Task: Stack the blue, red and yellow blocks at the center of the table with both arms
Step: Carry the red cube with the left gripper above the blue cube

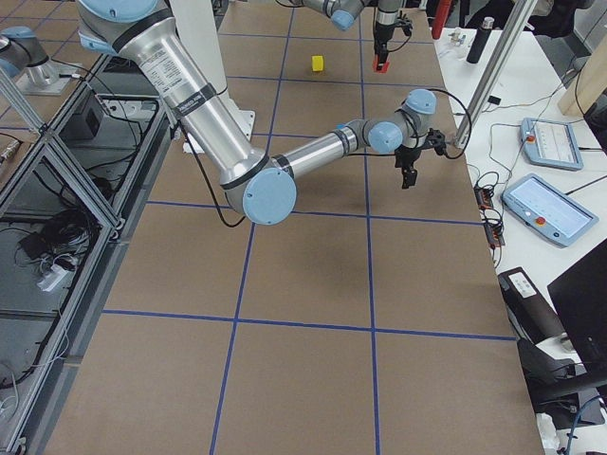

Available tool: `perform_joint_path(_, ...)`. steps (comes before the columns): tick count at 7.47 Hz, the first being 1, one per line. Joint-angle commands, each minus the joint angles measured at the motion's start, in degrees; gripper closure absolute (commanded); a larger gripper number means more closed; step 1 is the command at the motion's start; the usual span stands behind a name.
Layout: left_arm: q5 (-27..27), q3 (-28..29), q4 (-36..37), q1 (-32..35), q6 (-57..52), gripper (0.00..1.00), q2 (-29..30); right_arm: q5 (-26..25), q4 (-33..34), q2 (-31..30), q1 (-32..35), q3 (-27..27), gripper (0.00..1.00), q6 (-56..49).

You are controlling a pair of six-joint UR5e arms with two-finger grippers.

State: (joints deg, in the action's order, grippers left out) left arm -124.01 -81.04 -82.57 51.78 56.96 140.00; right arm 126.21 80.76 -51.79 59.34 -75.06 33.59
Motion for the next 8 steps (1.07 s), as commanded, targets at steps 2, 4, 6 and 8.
perform_joint_path(2, 5.79, 9.40, -6.45, -10.02, 9.66, 1.00, 7.92, 0.00, -0.07, -0.59, 0.07, 0.00, 0.00, -0.28)
perform_joint_path(4, 7.73, 10.90, -8.56, -12.49, 11.75, 1.00, 7.66, 0.00, -0.16, -0.60, 0.07, 0.00, 0.00, -0.11)
perform_joint_path(6, 7.64, 10.64, -8.57, -13.11, 13.35, 1.00, 8.09, 0.00, -0.16, -0.68, 0.33, 0.00, 0.00, -0.02)
perform_joint_path(8, 7.64, 10.64, -8.83, -14.34, 16.31, 1.00, 8.09, 0.00, -0.16, -0.51, 0.42, -0.09, 0.00, 0.07)
